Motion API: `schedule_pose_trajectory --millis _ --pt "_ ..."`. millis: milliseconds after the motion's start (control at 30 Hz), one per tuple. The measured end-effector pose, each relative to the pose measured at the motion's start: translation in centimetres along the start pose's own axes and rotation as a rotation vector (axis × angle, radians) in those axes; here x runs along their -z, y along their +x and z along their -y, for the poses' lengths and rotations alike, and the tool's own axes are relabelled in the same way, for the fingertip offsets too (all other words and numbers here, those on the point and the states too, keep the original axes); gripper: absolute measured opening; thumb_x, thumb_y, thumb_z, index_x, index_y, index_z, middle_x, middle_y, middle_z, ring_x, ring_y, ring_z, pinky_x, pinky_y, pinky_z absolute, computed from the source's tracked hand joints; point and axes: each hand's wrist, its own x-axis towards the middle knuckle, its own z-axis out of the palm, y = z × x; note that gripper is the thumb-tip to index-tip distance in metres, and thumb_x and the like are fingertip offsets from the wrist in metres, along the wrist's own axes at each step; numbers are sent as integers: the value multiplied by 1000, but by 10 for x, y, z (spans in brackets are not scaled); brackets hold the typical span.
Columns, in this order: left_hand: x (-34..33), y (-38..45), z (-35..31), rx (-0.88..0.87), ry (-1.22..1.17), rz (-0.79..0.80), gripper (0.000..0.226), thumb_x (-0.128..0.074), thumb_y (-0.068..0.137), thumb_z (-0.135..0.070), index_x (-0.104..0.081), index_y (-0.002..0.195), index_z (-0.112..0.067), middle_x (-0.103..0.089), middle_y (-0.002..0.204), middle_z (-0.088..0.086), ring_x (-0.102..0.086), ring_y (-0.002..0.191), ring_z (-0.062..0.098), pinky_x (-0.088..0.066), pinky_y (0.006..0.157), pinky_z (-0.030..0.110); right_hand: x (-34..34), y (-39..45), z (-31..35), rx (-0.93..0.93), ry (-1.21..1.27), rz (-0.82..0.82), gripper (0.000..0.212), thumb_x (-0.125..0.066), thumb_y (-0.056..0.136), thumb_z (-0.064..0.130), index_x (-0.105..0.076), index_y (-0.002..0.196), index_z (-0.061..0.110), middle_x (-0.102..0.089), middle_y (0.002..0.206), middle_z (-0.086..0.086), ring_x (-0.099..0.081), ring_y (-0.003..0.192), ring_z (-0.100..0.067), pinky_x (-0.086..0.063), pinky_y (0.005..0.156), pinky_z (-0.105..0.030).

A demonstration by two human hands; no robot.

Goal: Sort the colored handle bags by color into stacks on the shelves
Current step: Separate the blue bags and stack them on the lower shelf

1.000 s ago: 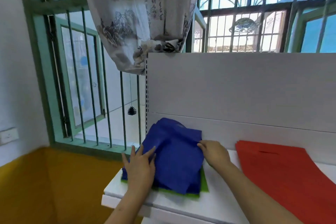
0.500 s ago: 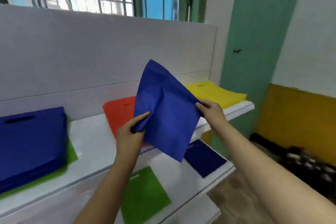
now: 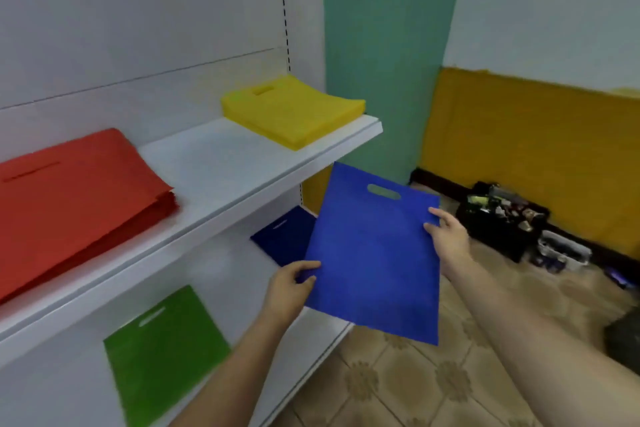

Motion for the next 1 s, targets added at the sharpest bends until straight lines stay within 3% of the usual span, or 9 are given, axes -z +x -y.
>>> schedule_pose_trajectory --millis 100,167,233,300,400,533,600,767,1000 --pt "-31 37 30 128 14 -13 53 -63 90 -3 -53 137 -25 -69 115 11 -65 104 20 -53 94 37 1 38 -20 -72 -36 -1 50 -53 96 3 -39 143 11 -53 110 -1 -58 92 -20 -49 81 -37" --pt "-44 50 39 240 10 -51 58 -64 90 -5 -45 144 -16 -69 114 13 -65 104 25 -52 96 41 -4 65 -38 -85 -121 42 41 -52 97 7 -47 137 8 -59 112 0 -59 95 -20 -48 79 -34" --pt "-52 57 48 329 -40 -70 33 -60 92 -1 -62 125 -7 -69 110 9 -65 96 24 -53 91 36 -13 93 -60 -95 -244 147 16 -53 96 12 -66 107 10 -69 107 -8 -65 89 -23 -51 76 -35" --pt "-55 66 70 405 -72 -87 20 -57 92 2 -73 91 -11 -72 100 11 -67 89 27 -56 89 43 -25 121 -83 -104 -386 256 18 -55 96 15 -67 83 9 -69 92 -11 -64 85 -27 -51 75 -38" --pt "-52 83 111 520 -129 -147 28 -61 88 1 -72 74 -20 -72 89 11 -69 90 33 -56 86 54 -51 158 -108 -81 -671 401 29 -59 94 20 -65 86 -8 -64 85 -20 -57 76 -26 -48 69 -39" --pt "-49 111 141 655 -210 -232 15 -59 93 -3 -69 89 -13 -68 99 14 -66 87 31 -61 70 49 -100 194 -121 -76 -832 480 25 -57 96 17 -67 92 -6 -69 89 -24 -59 57 -19 -55 63 -34" --pt "-50 127 148 738 -304 -271 11 -55 97 -4 -64 101 -8 -63 99 13 -63 85 28 -60 55 38 -126 211 -127 -142 -828 522 18 -57 96 15 -66 95 0 -68 91 -22 -66 65 -23 -58 71 -40" --pt "-56 157 167 843 -356 -277 13 -52 100 -9 -60 110 -9 -55 117 14 -61 97 34 -59 63 41 -191 251 -138 -172 -794 620 25 -58 93 7 -62 117 1 -62 89 -8 -62 73 -19 -60 75 -33" --pt "-73 183 172 945 -505 -352 25 -54 98 -6 -57 123 -6 -54 121 12 -62 83 23 -59 67 45 -260 298 -147 -78 -944 792 28 -56 93 7 -61 118 -4 -67 107 -19 -63 79 -18 -60 76 -32"
